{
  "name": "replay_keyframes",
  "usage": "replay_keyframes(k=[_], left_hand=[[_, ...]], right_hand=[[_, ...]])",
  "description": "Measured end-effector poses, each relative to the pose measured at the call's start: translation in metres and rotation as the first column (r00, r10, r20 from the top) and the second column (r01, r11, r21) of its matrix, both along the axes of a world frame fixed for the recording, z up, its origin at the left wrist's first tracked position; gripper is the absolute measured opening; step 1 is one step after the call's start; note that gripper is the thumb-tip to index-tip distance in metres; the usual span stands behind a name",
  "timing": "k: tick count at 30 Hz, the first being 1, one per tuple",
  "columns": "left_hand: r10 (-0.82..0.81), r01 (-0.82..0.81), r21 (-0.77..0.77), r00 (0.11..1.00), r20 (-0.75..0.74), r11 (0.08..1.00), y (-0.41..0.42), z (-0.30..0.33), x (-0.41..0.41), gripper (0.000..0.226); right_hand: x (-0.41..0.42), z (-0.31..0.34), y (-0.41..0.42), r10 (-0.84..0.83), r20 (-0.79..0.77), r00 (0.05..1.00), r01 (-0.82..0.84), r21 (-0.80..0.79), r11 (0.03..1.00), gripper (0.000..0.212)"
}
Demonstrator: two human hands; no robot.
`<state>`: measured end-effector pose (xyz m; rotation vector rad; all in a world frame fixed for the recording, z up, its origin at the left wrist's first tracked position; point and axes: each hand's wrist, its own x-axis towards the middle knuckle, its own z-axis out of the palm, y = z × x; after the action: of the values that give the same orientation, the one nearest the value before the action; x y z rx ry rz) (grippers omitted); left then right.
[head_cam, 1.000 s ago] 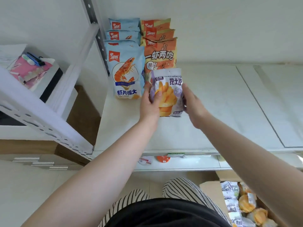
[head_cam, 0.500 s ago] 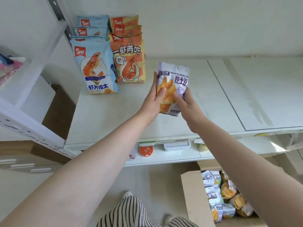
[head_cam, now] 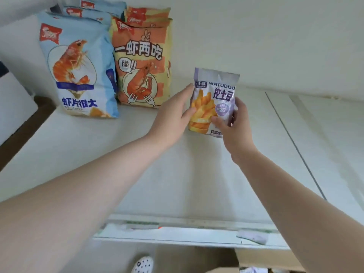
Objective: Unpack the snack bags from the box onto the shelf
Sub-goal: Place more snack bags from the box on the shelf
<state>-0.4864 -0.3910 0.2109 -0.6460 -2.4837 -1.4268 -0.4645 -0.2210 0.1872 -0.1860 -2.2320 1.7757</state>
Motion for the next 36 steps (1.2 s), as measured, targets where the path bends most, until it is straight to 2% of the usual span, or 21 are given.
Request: replay_keyframes(k=[2, 3, 5, 7, 9, 14, 19, 20, 22, 24, 26, 28, 30, 32, 36], left_hand=[[0.105, -0.13, -0.133, 0.979, -0.174, 0.983, -0.005, 0.005, -0.015, 0.061], [0.176, -0.245, -0.223, 0.941, -0.29, 0.943, -0.008, 0.007, -0.027, 0.065], [0.304, -0.495, -0.337, 0.821, -0.484, 0.801, -0.016, 0.011, -0.053, 0.078], [0.409, -0.636, -0.348, 0.737, -0.538, 0.689, -0.025, 0.013, -0.076, 0.093], [0.483, -0.686, -0.343, 0.709, -0.515, 0.641, -0.034, 0.01, -0.096, 0.101], [0.476, -0.677, -0.348, 0.717, -0.509, 0.649, -0.047, -0.004, -0.128, 0.099], [0.418, -0.657, -0.318, 0.709, -0.568, 0.684, -0.044, -0.007, -0.122, 0.092], [0.388, -0.639, -0.304, 0.709, -0.589, 0.706, -0.04, -0.008, -0.118, 0.09], [0.288, -0.517, -0.24, 0.739, -0.609, 0.821, -0.029, -0.012, -0.108, 0.084], [0.124, -0.274, -0.182, 0.808, -0.576, 0.944, -0.014, -0.021, -0.094, 0.078], [-0.031, -0.07, -0.179, 0.864, -0.503, 0.981, 0.004, -0.036, -0.086, 0.073], [-0.066, 0.017, -0.127, 0.917, -0.394, 0.992, 0.022, -0.05, -0.09, 0.07], [-0.016, 0.007, -0.034, 0.967, -0.256, 0.999, 0.039, -0.057, -0.105, 0.068], [0.087, -0.081, 0.063, 0.992, -0.087, 0.995, 0.053, -0.059, -0.127, 0.068], [0.321, -0.354, 0.136, 0.923, 0.214, 0.925, 0.072, -0.058, -0.176, 0.068]], right_hand=[[-0.027, -0.007, 0.003, -0.026, -0.013, 1.0, 0.026, 0.026, 0.999, 0.055], [-0.04, -0.01, 0.004, -0.033, -0.013, 0.999, 0.034, 0.035, 0.999, 0.051], [-0.065, -0.014, 0.004, -0.042, -0.02, 0.999, 0.043, 0.028, 0.999, 0.044], [-0.089, -0.017, 0.002, -0.049, -0.032, 0.998, 0.051, 0.048, 0.998, 0.036], [-0.11, -0.015, -0.003, -0.046, -0.035, 0.998, 0.049, 0.077, 0.996, 0.034], [-0.157, -0.011, -0.016, -0.068, -0.01, 0.998, 0.068, 0.024, 0.997, 0.038], [-0.179, -0.022, -0.023, -0.03, 0.015, 0.999, 0.029, 0.062, 0.998, 0.043], [-0.183, -0.023, -0.021, -0.041, 0.009, 0.999, 0.04, 0.068, 0.997, 0.041], [-0.193, -0.022, -0.017, -0.086, -0.013, 0.996, 0.087, 0.058, 0.995, 0.037], [-0.203, -0.02, -0.013, -0.114, -0.026, 0.993, 0.116, 0.052, 0.992, 0.036], [-0.211, -0.017, -0.011, -0.101, -0.039, 0.994, 0.104, 0.084, 0.991, 0.033], [-0.214, -0.013, -0.008, -0.089, -0.051, 0.995, 0.095, 0.12, 0.988, 0.032], [-0.218, -0.013, 0.0, -0.091, -0.061, 0.994, 0.098, 0.118, 0.988, 0.034], [-0.22, -0.014, 0.009, -0.091, -0.049, 0.995, 0.095, 0.094, 0.991, 0.037], [-0.222, -0.017, 0.018, -0.052, -0.014, 0.999, 0.053, 0.093, 0.994, 0.037]])
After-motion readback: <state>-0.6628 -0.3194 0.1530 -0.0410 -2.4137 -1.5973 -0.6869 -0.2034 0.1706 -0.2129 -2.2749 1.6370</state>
